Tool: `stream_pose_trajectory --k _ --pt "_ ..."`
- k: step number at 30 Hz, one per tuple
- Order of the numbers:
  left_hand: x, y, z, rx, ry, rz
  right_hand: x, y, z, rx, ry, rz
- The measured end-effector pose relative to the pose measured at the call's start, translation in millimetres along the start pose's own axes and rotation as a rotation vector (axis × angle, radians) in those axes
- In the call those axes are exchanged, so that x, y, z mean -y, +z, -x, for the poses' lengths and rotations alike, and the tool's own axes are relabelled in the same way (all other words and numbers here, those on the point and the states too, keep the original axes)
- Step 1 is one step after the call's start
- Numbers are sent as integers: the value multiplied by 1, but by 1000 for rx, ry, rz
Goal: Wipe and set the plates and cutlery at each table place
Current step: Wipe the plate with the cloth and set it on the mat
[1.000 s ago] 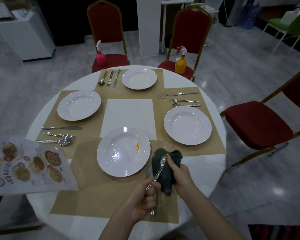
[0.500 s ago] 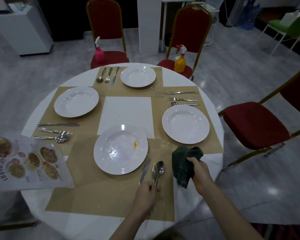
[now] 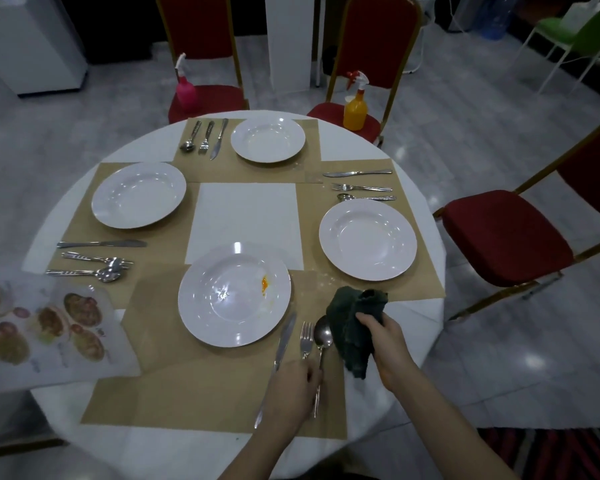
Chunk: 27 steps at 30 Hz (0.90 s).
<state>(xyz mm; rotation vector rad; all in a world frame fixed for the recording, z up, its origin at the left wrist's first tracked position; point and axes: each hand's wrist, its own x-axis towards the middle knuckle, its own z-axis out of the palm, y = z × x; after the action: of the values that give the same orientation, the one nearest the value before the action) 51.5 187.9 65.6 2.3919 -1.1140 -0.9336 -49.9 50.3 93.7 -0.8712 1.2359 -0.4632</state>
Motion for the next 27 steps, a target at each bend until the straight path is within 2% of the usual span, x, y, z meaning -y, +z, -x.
stream_pose_trajectory --k 4,8,12,14,16,19,22,25,27 --pt "20 -16 0 -68 -71 110 7 25 -7 9 -88 104" --pt "57 -51 0 -374 -138 296 22 65 -19 78 -416 367" --pt "94 -92 -14 -552 -169 401 29 116 -57 167 -861 970" --pt "109 -104 -26 -609 -260 437 28 143 -79 165 -1057 1289" --pt "122 -112 -37 -675 -354 408 27 163 -90 186 -1170 1534" --pt "138 -117 -56 -597 -428 535 25 178 -95 258 -1254 1863" --pt "143 -119 -70 -524 -406 700 15 178 -101 341 -1227 2092" --pt "141 -122 -78 -462 -439 801 10 178 -100 304 -1206 2140" --pt "140 -119 -82 -510 -474 815 7 179 -99 287 -1197 2119"
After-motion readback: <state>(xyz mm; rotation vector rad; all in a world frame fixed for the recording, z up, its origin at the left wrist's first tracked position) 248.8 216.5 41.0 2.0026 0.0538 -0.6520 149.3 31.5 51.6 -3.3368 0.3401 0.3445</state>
